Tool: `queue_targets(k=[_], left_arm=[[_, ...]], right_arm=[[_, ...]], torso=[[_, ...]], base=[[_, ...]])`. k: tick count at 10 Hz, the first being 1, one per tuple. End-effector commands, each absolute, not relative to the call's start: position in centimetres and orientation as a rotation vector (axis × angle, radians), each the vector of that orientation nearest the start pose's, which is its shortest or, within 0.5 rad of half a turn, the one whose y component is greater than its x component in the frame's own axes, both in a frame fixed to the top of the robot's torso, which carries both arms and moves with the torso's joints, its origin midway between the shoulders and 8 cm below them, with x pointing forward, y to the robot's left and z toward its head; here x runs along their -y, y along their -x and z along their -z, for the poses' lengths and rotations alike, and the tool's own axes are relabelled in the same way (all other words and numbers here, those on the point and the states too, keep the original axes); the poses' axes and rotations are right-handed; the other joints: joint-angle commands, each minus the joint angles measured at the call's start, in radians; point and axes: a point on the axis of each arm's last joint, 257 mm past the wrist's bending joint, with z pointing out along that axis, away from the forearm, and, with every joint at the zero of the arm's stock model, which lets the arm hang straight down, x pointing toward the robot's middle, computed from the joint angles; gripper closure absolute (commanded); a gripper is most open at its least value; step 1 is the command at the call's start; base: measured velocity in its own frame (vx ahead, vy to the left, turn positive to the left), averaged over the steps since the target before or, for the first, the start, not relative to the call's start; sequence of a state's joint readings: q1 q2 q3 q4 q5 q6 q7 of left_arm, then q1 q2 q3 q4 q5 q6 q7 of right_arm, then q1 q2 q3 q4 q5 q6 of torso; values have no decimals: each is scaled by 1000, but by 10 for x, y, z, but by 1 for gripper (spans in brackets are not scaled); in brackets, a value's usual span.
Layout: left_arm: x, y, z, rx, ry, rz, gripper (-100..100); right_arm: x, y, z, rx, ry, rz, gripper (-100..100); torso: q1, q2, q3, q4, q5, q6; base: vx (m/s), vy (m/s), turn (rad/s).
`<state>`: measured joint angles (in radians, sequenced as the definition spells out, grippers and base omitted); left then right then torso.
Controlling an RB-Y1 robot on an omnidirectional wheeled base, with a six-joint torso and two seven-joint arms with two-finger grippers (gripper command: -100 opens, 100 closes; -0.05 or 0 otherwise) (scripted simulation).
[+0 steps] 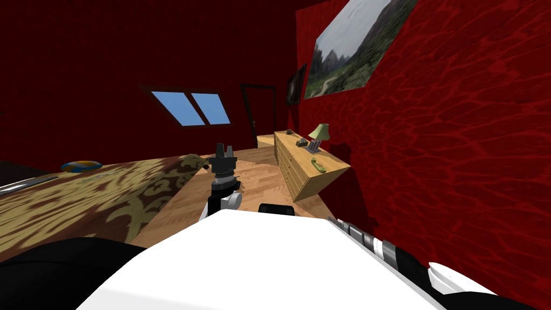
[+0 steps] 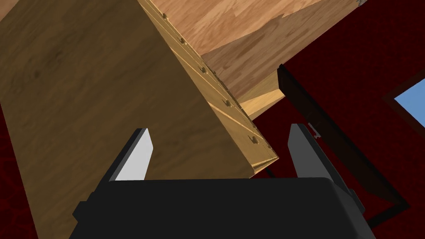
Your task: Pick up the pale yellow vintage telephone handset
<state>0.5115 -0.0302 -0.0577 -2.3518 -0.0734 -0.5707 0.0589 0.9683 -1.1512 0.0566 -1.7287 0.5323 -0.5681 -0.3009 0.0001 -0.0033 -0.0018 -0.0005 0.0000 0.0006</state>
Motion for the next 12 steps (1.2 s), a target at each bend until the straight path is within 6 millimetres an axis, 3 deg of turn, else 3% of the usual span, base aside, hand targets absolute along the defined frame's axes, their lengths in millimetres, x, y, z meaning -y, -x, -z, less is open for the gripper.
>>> queue_targets(k=[1,2,5,6,7,12], left_arm=[[-251,-318,-64,-524,553,1392,0],[-251,-318,-64,-524,553,1392,0],[-251,-318,-65,-524,553,1392,0],[-251,-318,-64,-524,553,1392,0],[-251,-318,-64,-524,553,1392,0],[-251,-318,-64,-524,553,1392,0]], right_arm=[[420,-138,371,-2508,-189,-640,-100],[423,-139,370,-2521,-166,-632,-100],[463,-126,371,-2609,-123,-537,-100],[467,-128,369,-2622,-98,-527,-100],[485,-123,368,-2654,-89,-483,-100],[532,-123,355,-2742,8,-362,-100]], torso=[[0,0,0,0,0,0],[0,0,0,0,0,0],[1,-1,-1,0,0,0],[1,-1,-1,0,0,0],[1,-1,-1,0,0,0],[2,-3,-2,-1,0,0]], base=[[38,24,27],[36,25,10],[48,32,7],[46,39,0],[71,42,-3],[63,44,-5]])
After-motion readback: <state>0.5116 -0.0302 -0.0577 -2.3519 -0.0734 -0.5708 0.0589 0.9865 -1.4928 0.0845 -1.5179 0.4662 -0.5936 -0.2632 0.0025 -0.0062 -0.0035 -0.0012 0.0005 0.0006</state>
